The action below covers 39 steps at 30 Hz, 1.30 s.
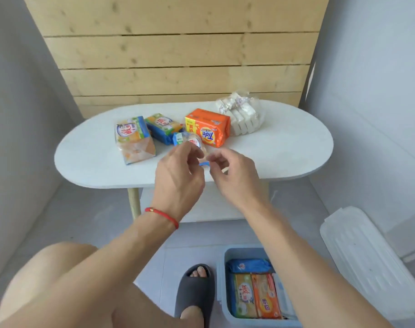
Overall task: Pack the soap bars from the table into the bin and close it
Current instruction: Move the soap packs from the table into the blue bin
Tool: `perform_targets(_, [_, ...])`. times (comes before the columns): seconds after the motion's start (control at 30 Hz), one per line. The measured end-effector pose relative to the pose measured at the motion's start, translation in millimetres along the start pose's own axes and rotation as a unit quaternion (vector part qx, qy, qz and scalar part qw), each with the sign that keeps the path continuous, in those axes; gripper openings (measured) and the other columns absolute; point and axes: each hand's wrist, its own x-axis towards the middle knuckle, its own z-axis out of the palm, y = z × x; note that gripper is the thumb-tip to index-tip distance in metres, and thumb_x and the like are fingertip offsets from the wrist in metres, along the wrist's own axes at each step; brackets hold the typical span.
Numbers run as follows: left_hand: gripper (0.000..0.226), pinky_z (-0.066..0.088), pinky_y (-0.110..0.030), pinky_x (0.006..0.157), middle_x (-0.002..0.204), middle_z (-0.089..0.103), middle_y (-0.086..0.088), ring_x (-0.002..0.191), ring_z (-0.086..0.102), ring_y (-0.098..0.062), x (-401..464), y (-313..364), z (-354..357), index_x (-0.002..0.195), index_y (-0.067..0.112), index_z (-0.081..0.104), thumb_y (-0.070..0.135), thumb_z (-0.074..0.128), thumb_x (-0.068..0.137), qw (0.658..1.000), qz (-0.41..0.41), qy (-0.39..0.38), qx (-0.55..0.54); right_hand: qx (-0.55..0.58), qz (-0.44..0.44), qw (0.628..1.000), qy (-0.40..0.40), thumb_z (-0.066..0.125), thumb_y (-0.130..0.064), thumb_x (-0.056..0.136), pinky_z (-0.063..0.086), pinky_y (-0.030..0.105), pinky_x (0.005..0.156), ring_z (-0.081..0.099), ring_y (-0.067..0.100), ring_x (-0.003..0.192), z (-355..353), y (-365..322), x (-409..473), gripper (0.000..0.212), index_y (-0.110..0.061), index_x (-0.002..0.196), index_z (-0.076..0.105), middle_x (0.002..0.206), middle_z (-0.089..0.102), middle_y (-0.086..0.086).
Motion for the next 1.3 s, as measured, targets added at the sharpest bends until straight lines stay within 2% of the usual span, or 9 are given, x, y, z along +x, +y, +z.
perform_targets(0.1, [0.031, 0.044, -0.030, 0.082, 0.104, 0.066, -0.009, 0.099, 0.060, -0.028, 40, -3, -14, 0.101, 0.009, 0.068, -0.002, 0.052, 0.076, 0.996, -0.031, -0.062, 0.059, -0.118, -0.052, 0.983, -0.128, 0.062, -0.027, 0.093, 0.048, 0.042, 0.100, 0.049, 0.019, 0.132, 18, -4, 30, 0.048, -0.027, 0.140, 0.052, 0.143, 0.053, -0.004])
perform_targets(0.23, [0.051, 0.033, -0.024, 0.089, 0.134, 0.053, -0.017, 0.122, 0.049, -0.032, 52, -24, -9, 0.138, 0.010, 0.046, 0.007, 0.052, 0.087, 0.954, -0.169, -0.216, 0.124, -0.234, -0.059, 0.964, -0.113, 0.063, -0.047, 0.089, 0.049, 0.044, 0.090, 0.058, 0.027, 0.119, 43, 6, 29, 0.047, -0.020, 0.126, 0.056, 0.135, 0.055, 0.000])
perform_targets(0.37, [0.040, 0.058, -0.046, 0.089, 0.109, 0.066, -0.019, 0.095, 0.068, -0.031, 56, -29, -5, 0.129, 0.006, 0.049, 0.002, 0.052, 0.090, 0.901, -0.368, -0.197, -0.120, -0.273, -0.074, 0.959, 0.011, 0.063, -0.069, 0.077, 0.050, 0.041, 0.076, 0.061, 0.027, 0.093, 44, 17, 7, 0.059, -0.018, 0.108, 0.058, 0.123, 0.058, 0.001])
perform_targets(0.47, [0.031, 0.062, -0.038, 0.069, 0.092, 0.071, -0.023, 0.071, 0.069, -0.028, 58, -24, -6, 0.122, -0.007, 0.056, 0.002, 0.054, 0.092, 0.855, -0.424, -0.232, -0.189, -0.265, -0.065, 0.961, 0.039, 0.070, -0.060, 0.073, 0.049, 0.040, 0.076, 0.058, 0.028, 0.091, 38, 19, -3, 0.057, -0.018, 0.108, 0.057, 0.115, 0.055, 0.003])
perform_targets(0.83, [0.035, 0.064, -0.045, 0.070, 0.086, 0.063, -0.019, 0.064, 0.069, -0.031, 49, -11, 9, 0.116, -0.009, 0.049, 0.017, 0.062, 0.095, 0.861, -0.370, -0.335, -0.093, -0.041, -0.024, 0.999, -0.023, 0.083, -0.021, 0.072, 0.042, 0.006, 0.086, 0.057, 0.003, 0.104, -46, 49, -36, 0.052, -0.021, 0.119, 0.061, 0.120, 0.063, -0.007])
perform_targets(0.97, [0.035, 0.064, -0.041, 0.063, 0.090, 0.059, -0.021, 0.063, 0.067, -0.030, 65, -1, 19, 0.117, -0.010, 0.054, 0.014, 0.063, 0.094, 0.866, -0.380, -0.288, -0.150, -0.045, -0.022, 0.999, 0.011, 0.082, -0.017, 0.072, 0.042, 0.007, 0.086, 0.058, 0.005, 0.097, -47, 43, -12, 0.043, -0.019, 0.112, 0.067, 0.117, 0.066, -0.006])
perform_targets(1.07, [0.034, 0.063, -0.047, 0.077, 0.091, 0.058, -0.018, 0.064, 0.066, -0.030, 66, 9, 33, 0.113, -0.003, 0.054, 0.025, 0.060, 0.094, 0.889, -0.361, -0.275, -0.067, 0.004, 0.026, 1.000, -0.011, 0.083, -0.022, 0.072, 0.052, 0.029, 0.088, 0.064, 0.013, 0.091, -63, 38, 1, 0.034, -0.027, 0.104, 0.072, 0.107, 0.072, -0.006])
perform_targets(1.17, [0.042, 0.059, -0.040, 0.074, 0.099, 0.063, -0.019, 0.072, 0.072, -0.031, 53, 24, 42, 0.105, 0.003, 0.060, 0.043, 0.052, 0.094, 0.902, -0.261, -0.333, 0.091, 0.073, 0.091, 0.990, -0.078, 0.083, -0.027, 0.072, 0.057, 0.044, 0.086, 0.069, 0.023, 0.085, -102, 51, -3, 0.031, -0.026, 0.102, 0.075, 0.103, 0.076, 0.000])
perform_targets(1.3, [0.033, 0.035, -0.030, 0.070, 0.104, 0.055, -0.009, 0.093, 0.054, -0.027, -6, 45, 54, 0.110, 0.021, 0.055, 0.047, 0.058, 0.091, 0.949, -0.024, -0.297, 0.102, 0.242, 0.181, 0.941, -0.153, 0.076, -0.019, 0.081, 0.059, 0.032, 0.089, 0.071, 0.022, 0.100, -157, 87, -30, 0.029, -0.008, 0.107, 0.074, 0.113, 0.074, 0.015])
